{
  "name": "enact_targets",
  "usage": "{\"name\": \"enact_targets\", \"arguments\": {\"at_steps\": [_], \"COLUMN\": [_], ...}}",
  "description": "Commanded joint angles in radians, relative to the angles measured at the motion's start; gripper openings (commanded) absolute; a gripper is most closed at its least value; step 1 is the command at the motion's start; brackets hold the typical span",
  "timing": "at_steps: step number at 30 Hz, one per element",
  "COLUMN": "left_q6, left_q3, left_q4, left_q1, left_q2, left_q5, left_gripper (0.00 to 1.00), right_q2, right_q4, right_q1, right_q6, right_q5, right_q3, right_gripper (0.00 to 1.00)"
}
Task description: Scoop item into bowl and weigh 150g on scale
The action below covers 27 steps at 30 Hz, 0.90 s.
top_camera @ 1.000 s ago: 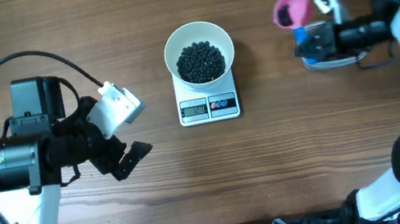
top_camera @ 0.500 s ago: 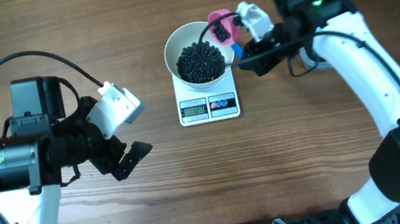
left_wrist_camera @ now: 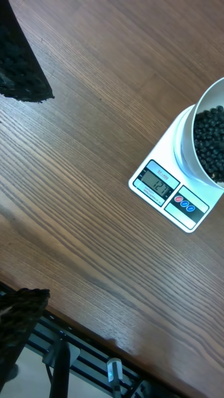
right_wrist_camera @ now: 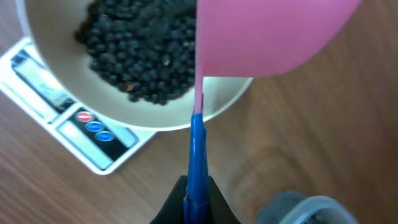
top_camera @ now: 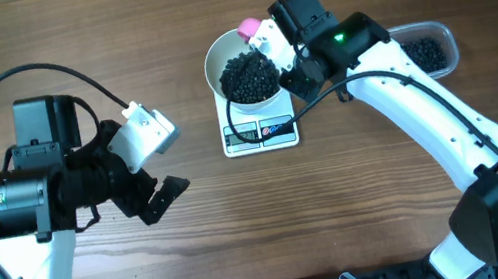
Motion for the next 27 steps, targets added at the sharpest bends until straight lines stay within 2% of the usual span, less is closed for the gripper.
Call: {"name": "enact_targets", "arguments": {"at_steps": [1, 10, 15, 20, 23, 27], "left_q6": [0.016, 0.016, 0.016, 0.016, 0.016, 0.016], "left_q3": [0.018, 0.018, 0.018, 0.018, 0.018, 0.018], "left_q4": [0.002, 0.002, 0.002, 0.002, 0.002, 0.002], "left_q1": [0.008, 0.008, 0.008, 0.008, 0.008, 0.008], "left_q2": [-0.009, -0.009, -0.009, -0.009, -0.009, -0.009], "left_q5": [0.009, 0.009, 0.009, 0.009, 0.009, 0.009], "left_gripper": [1.00, 1.00, 1.00, 1.00, 1.00, 1.00], "right_q2": [-0.031, -0.031, -0.035, -0.039, -0.039, -0.039], "right_q4": [0.014, 0.068, 0.051, -0.094, -0.235, -0.373], "right_q1": [0.000, 0.000, -0.003, -0.058, -0.153, -0.302], "right_q6": [-0.066, -0.100, -0.008, -0.012, -0.012, -0.012], "right_q5": [0.094, 0.125, 0.075, 0.120, 0.119, 0.111], "right_q3": [0.027, 0.026, 0.049, 0.196, 0.267, 0.256], "right_gripper": [0.04, 0.04, 0.04, 0.04, 0.04, 0.04]}}
